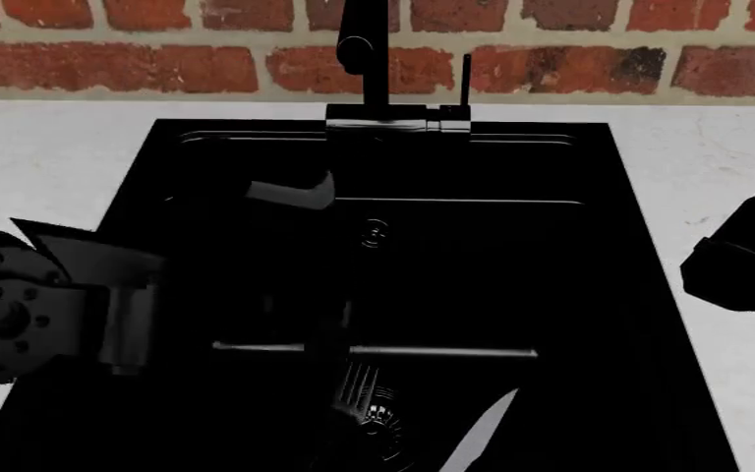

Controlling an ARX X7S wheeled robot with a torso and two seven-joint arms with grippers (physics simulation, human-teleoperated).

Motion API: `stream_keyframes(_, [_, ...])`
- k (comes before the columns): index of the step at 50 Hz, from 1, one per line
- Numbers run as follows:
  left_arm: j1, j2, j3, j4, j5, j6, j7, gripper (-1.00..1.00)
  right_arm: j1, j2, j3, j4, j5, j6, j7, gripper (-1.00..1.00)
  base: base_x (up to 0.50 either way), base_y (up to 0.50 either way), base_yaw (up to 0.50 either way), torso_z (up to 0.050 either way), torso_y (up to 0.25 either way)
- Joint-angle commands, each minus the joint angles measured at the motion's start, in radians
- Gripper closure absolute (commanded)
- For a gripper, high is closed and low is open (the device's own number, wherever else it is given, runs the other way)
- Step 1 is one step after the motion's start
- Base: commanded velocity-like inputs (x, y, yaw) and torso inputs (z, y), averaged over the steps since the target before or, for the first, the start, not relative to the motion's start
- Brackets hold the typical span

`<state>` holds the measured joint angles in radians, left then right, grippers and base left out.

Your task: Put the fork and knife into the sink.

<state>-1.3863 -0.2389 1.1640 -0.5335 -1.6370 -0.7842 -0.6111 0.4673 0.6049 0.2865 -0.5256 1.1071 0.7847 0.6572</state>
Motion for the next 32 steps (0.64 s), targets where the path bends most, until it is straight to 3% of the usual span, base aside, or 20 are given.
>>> stream_keyframes(1, [-0.094, -0.082, -0.074, 0.182, -0.053, -0.011, -0.094, -1.00, -0.007, 0.000, 0.001, -0.003, 0.000, -0.006, -0.003, -1.00, 0.00, 0.00, 0.00, 0.000, 0.000])
stream_keyframes(10, [-0.157, -0.250, -0.179, 0.486, -0.105, 0.011, -0.258, -1.00, 0.001, -0.001, -0.006, 0.003, -0.002, -0.009, -0.004, -1.00, 0.00, 0.00, 0.00, 0.000, 0.000])
stream_keyframes(17, [-0.133, -0.356, -0.233, 0.694, -0.138, 0.041, -0.347, -1.00, 0.014, -0.002, -0.015, 0.004, 0.002, -0.004, 0.002, -1.00, 0.00, 0.00, 0.00, 0.000, 0.000])
stream_keyframes(32, [0.121, -0.575, -0.280, 1.038, -0.014, 0.184, -0.379, -1.00, -0.005, -0.012, -0.020, 0.013, -0.015, -0.027, -0.020, -1.00, 0.00, 0.00, 0.00, 0.000, 0.000])
